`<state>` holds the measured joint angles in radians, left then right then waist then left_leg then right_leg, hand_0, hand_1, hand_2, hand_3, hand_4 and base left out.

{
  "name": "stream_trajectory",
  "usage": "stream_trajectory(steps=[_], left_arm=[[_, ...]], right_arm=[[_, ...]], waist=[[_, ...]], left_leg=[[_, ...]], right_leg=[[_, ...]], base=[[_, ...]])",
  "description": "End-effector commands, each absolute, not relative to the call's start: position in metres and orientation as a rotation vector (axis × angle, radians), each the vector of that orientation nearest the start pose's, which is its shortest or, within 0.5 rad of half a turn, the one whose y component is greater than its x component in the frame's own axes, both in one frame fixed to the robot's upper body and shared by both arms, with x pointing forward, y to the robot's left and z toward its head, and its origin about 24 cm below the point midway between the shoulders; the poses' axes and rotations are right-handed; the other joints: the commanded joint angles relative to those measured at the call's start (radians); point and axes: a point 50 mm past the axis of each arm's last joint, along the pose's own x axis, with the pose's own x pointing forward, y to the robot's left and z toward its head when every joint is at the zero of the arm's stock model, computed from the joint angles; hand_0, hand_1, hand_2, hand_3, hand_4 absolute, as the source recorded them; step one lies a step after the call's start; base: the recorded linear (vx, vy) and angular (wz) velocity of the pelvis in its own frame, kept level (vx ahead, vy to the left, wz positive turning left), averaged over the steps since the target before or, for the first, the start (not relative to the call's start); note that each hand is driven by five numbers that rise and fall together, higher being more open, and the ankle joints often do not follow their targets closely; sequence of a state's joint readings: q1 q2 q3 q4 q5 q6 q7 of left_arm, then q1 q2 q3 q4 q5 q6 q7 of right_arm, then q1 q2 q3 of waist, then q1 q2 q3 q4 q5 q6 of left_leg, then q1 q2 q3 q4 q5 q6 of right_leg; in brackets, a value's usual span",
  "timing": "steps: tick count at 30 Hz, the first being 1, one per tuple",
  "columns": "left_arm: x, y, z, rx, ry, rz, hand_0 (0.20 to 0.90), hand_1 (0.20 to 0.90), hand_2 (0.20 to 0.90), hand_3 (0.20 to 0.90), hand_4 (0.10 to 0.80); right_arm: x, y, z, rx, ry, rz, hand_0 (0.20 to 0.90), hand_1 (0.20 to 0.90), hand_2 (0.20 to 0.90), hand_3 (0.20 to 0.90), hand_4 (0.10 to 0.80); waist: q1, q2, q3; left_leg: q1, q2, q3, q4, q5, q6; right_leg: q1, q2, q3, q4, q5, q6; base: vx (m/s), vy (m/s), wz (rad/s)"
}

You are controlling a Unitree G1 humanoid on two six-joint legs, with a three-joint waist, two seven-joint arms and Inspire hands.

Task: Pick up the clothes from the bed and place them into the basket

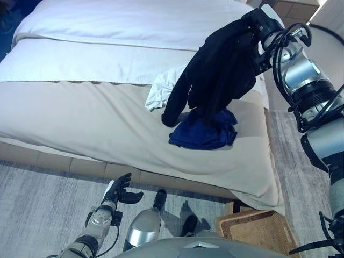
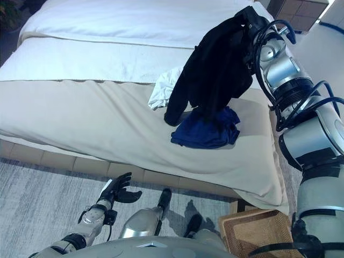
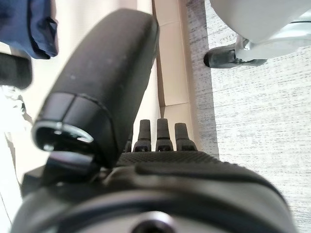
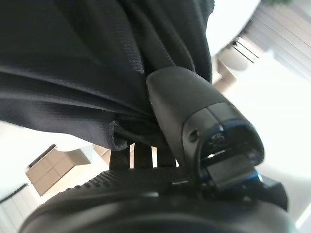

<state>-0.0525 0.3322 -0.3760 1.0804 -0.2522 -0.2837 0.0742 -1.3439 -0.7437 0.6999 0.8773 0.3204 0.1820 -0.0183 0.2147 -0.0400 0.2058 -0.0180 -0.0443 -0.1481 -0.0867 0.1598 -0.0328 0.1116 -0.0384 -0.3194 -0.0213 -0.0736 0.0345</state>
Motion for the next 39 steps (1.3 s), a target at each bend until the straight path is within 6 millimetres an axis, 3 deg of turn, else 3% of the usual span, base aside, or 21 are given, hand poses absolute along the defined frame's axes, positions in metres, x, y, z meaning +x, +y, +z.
stream_trajectory(steps=[1,12,22,26,39], left_arm=[[0.139,0.246,-0.132,0.349,0.830,0.018,0.900,0.900,0.900,0.900,0.800],[0.134,0.254,-0.135,0.352,0.870,0.049,0.900,0.900,0.900,0.900,0.800],[0.149,0.259,-0.127,0.389,0.826,0.053,0.900,0.900,0.900,0.900,0.800],[0.155,0.263,-0.124,0.386,0.817,0.062,0.900,0.900,0.900,0.900,0.800],[0.171,0.255,-0.121,0.379,0.820,0.005,0.900,0.900,0.900,0.900,0.800]], right_arm=[[0.392,-0.206,0.380,-0.610,-0.437,-0.151,0.300,0.300,0.300,0.200,0.100],[0.382,-0.228,0.401,-0.539,-0.485,-0.263,0.300,0.300,0.300,0.200,0.100],[0.367,-0.265,0.403,-0.522,-0.503,-0.346,0.300,0.300,0.300,0.200,0.100],[0.359,-0.284,0.392,-0.546,-0.478,-0.335,0.300,0.300,0.300,0.200,0.100],[0.335,-0.342,0.352,-0.582,-0.367,-0.364,0.300,0.300,0.300,0.200,0.100]], waist=[[0.000,-0.053,-0.150],[-0.023,-0.071,-0.189],[-0.116,-0.062,-0.189],[-0.177,-0.052,-0.192],[-0.315,-0.037,-0.209]], left_leg=[[0.068,-0.046,0.015,0.020,-0.113,0.053],[0.076,-0.042,0.032,0.009,-0.113,0.050],[0.095,-0.017,0.123,0.014,-0.138,0.051],[0.106,-0.006,0.175,0.020,-0.151,0.051],[0.117,0.012,0.263,0.011,-0.165,0.040]], right_leg=[[-0.043,-0.023,0.062,0.062,0.083,0.000],[-0.047,-0.015,0.074,0.066,0.091,0.005],[-0.069,-0.003,0.156,0.075,0.086,0.005],[-0.078,0.007,0.210,0.071,0.091,0.006],[-0.107,0.040,0.336,0.024,0.138,0.020]], base=[[0.011,-0.012,-0.05],[0.000,0.000,0.00],[-0.014,-0.014,-0.23],[-0.010,-0.004,-0.47],[0.016,-0.025,-0.39]])
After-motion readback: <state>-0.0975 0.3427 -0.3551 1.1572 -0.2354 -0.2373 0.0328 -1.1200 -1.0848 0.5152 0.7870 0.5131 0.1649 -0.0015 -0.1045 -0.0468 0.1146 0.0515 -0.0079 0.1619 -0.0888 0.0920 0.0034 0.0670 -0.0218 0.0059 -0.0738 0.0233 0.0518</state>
